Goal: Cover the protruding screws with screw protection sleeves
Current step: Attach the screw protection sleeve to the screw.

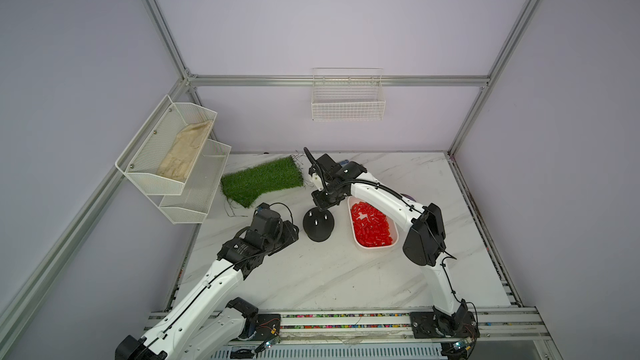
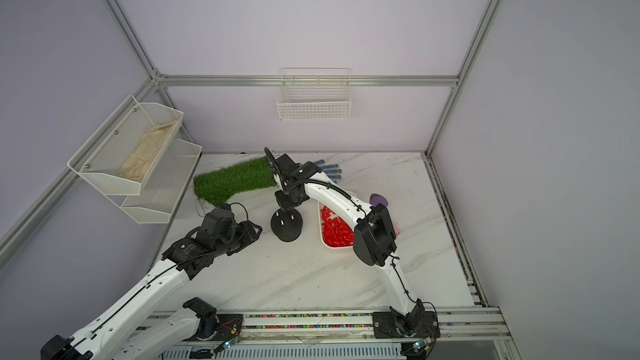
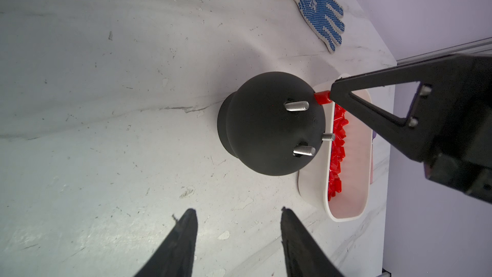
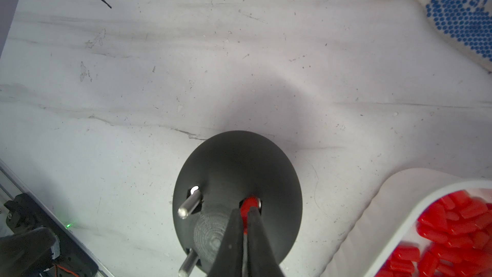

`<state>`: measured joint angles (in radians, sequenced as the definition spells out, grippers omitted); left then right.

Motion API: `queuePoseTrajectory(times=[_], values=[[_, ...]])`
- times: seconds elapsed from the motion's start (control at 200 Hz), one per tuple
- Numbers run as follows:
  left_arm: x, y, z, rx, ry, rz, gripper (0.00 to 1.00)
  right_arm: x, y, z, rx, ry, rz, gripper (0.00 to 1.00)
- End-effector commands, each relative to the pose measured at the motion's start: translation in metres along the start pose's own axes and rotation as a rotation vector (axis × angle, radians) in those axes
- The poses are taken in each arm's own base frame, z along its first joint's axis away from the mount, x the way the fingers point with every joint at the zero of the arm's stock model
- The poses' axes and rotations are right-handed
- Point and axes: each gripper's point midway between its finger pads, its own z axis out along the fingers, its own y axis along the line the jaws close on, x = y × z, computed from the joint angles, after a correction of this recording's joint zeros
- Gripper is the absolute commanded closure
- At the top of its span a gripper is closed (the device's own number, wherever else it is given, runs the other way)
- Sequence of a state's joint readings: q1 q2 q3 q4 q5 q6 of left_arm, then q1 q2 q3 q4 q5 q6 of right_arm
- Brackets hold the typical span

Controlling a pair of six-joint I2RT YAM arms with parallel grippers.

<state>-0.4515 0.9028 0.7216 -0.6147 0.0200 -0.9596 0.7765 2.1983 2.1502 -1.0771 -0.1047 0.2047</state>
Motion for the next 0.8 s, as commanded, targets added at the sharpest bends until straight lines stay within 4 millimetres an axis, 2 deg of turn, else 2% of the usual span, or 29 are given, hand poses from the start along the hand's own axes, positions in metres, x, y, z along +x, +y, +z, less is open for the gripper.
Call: queuePoseTrajectory(times=[0.0, 0.28, 0.38, 0.665, 0.795], values=[[0.000, 0.002, 0.001, 0.013, -0.014, -0.014, 0.48, 0.003, 0.005, -0.005, -0.003, 0.011, -0.001, 0.88], [0.004, -0.002, 0.004, 0.026, 0.018, -0.007, 0.48, -0.033, 0.014, -0.036, -0.017, -0.129, 0.001, 0.82], [0.003, -0.004, 0.003, 0.033, 0.018, -0.006, 0.47, -0.039, 0.013, -0.047, -0.010, -0.162, 0.010, 0.81], [0.000, -0.026, -0.003, 0.096, 0.045, 0.045, 0.43, -0.032, -0.003, -0.087, -0.003, -0.314, 0.078, 0.81], [-0.001, -0.034, -0.004, 0.114, 0.053, 0.060, 0.43, -0.020, -0.012, -0.093, -0.006, -0.355, 0.124, 0.81]])
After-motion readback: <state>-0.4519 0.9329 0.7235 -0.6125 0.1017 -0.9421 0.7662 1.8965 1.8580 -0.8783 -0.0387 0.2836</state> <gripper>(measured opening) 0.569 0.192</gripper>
